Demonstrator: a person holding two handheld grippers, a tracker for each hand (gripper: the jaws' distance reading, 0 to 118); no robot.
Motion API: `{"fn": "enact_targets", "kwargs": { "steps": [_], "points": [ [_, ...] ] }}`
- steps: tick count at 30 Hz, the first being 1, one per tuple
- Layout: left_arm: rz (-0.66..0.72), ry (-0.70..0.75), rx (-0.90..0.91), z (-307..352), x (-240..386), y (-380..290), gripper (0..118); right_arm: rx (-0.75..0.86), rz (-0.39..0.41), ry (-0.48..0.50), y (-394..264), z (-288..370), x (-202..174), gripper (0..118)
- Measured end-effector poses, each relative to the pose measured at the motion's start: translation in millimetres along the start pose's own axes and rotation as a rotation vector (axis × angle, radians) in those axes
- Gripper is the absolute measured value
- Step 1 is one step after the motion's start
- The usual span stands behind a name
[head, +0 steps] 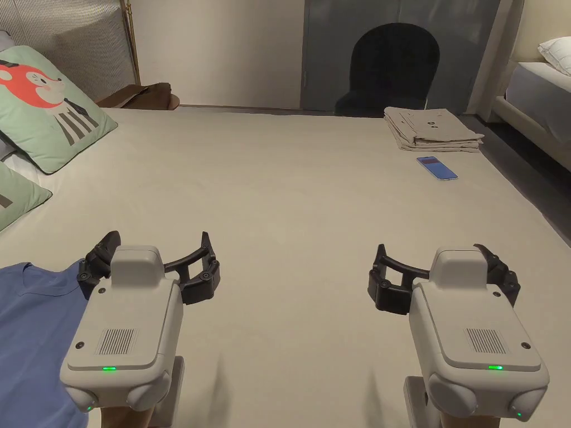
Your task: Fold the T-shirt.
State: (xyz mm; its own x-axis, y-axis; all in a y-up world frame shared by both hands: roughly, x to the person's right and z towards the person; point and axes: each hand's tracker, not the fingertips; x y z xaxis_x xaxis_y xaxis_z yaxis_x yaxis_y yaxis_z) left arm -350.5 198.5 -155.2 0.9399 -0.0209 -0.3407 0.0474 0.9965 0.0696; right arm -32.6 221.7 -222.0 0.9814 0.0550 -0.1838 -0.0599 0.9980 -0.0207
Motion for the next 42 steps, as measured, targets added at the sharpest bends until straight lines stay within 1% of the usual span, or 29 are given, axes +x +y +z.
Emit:
{"fn": "enact_targets", "kwargs": {
  "steps": [1,2,3,4,5,6,7,9,12,14,17,19,23,30,33,36,39,42],
  "points": [
    [0.002,0.002,0.001,0,0,1,109,0.001,-0.002,0.0,1,1,0,105],
    [0.006,0.0,0.0,1,0,2,102,0.004,-0.003,-0.001,2,1,-1,86],
    [0.011,-0.002,0.006,2,0,2,78,0.006,-0.001,-0.008,3,2,-1,54],
    [0.011,-0.002,0.01,3,1,3,52,0.005,0.0,-0.016,3,1,-2,27],
    [0.008,-0.003,0.009,2,2,4,22,0.001,-0.002,-0.016,4,0,-2,7],
    [0.004,-0.002,0.0,0,3,5,0,-0.002,-0.004,-0.019,3,-1,0,0],
    [0.003,-0.008,-0.014,-2,3,6,0,0.0,-0.006,-0.025,3,-1,0,0],
    [0.0,-0.035,-0.022,-4,3,5,0,-0.009,-0.017,0.017,4,0,2,0],
    [-0.015,-0.029,-0.009,-3,3,6,0,-0.007,-0.006,0.003,3,1,0,0],
    [-0.016,-0.027,-0.006,-2,2,7,0,-0.009,-0.023,0.011,3,-1,-1,0],
    [-0.014,-0.001,-0.002,1,-10,9,0,-0.01,-0.028,0.03,4,-4,-12,0],
    [-0.029,0.03,0.002,4,-24,10,0,-0.007,-0.024,0.068,5,-10,-25,0],
    [-0.057,0.108,-0.006,16,-66,11,0,0.011,-0.025,0.182,10,-20,-69,0],
    [-0.076,0.313,-0.027,51,-159,16,0,0.041,-0.015,0.407,18,-26,-170,0],
    [-0.109,0.404,-0.033,71,-199,19,0,0.044,-0.02,0.492,20,-20,-211,0],
    [-0.113,0.484,-0.045,95,-235,21,0,0.045,-0.021,0.571,20,-15,-248,0],
    [-0.12,0.555,-0.05,118,-261,23,0,0.047,-0.017,0.628,19,-7,-274,0],
    [-0.136,0.594,-0.064,136,-279,22,0,0.051,-0.013,0.672,17,0,-293,0]
  ]
}}
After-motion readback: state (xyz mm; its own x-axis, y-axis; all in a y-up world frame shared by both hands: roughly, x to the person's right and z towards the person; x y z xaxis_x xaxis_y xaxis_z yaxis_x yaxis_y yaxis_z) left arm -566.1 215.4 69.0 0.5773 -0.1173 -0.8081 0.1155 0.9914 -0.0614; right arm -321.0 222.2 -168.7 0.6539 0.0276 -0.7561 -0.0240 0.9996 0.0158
